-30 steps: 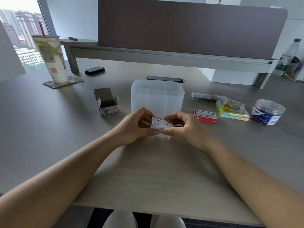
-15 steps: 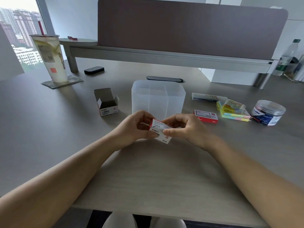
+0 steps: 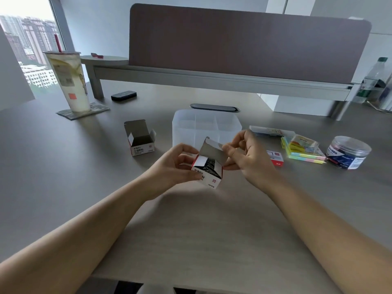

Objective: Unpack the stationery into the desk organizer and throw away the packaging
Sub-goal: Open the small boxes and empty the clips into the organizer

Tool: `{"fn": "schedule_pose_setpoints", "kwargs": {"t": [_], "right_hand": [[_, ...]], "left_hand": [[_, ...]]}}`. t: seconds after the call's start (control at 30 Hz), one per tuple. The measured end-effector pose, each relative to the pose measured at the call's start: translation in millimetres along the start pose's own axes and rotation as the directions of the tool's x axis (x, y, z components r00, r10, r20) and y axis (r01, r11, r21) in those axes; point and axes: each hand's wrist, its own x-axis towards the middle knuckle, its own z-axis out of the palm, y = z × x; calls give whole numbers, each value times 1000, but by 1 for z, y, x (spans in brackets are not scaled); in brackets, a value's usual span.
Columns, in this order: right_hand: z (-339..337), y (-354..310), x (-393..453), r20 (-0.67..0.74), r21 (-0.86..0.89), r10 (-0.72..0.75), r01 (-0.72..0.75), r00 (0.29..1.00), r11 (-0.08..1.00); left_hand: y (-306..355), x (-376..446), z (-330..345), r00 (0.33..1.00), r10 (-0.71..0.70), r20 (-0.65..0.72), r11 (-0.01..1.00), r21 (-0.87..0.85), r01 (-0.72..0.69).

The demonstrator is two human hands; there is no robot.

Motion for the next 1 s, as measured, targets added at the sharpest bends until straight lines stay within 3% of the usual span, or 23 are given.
{"fn": "schedule_pose_setpoints", "kwargs": {"t": [0.2,0.43,0.7,0.87,1.0], "right_hand": [[6,-12,9,23,-185,-140,142,990,972],[11,-35,23,174,33,59,-65,983,997],[16,-60,65,113,51,50,-57,992,997],[14,-63,94,160,247,91,-129,983,960],[19,-54,110,189,329,106,-164,976,930]], "left_hand": [[10,-3,-4,999,7,49,998,-70,-3],[35,-3,-18,995,89,33,995,-35,-88],[67,30,-34,971,237,-14,961,151,-232],[78,57,-56,975,219,-32,970,114,-214],[79,74,-76,978,210,-9,957,205,-204]]}}
